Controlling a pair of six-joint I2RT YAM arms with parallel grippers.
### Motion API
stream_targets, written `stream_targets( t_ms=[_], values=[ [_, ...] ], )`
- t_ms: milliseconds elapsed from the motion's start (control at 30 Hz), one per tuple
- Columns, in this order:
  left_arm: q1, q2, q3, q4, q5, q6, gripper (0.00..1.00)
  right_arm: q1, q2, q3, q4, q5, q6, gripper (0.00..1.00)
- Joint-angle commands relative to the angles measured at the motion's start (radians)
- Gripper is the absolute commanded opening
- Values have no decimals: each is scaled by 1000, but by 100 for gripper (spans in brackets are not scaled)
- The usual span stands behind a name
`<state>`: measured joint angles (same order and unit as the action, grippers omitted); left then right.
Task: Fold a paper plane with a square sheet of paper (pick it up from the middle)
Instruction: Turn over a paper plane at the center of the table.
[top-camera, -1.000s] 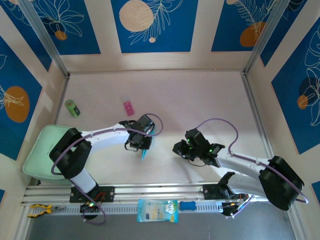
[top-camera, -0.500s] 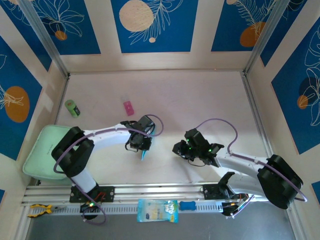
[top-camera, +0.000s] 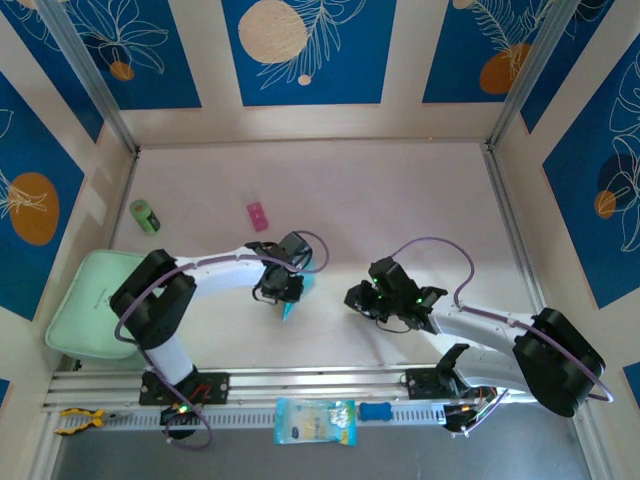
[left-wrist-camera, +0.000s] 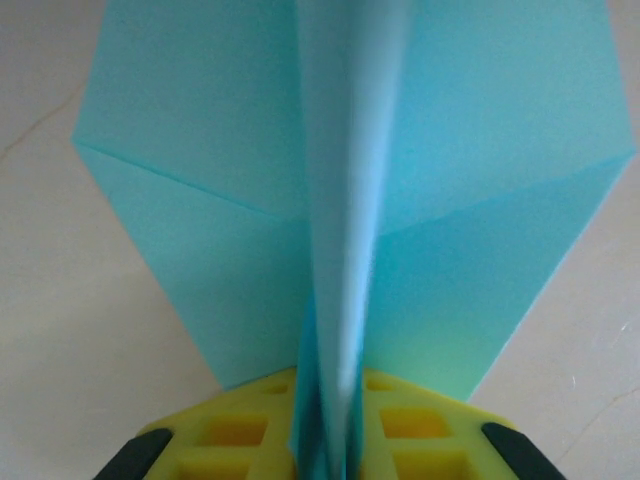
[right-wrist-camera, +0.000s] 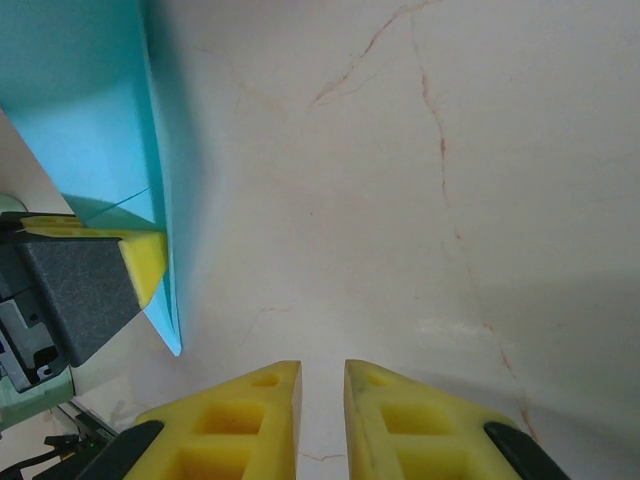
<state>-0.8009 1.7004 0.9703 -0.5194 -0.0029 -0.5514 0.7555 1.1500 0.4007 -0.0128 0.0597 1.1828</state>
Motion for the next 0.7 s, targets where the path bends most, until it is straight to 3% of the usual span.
stream_targets(
  t_ms=[0,200,500,667],
  values=[
    [-17,43,21,-38,-16,-24,19,5,-17,-7,-11,-17,-21,19],
    [-34,93,58,-46,-17,-100,24,-17,-80,-2,-74,-17,-76,20],
    [-69,176,145,-65,-30,-322,27,-119,-213,-25,-141,-105,-182,21],
    [-118,204,214,-125,-119,-413,31,-169,-219,-14,-154,-183,-220,23]
  ],
)
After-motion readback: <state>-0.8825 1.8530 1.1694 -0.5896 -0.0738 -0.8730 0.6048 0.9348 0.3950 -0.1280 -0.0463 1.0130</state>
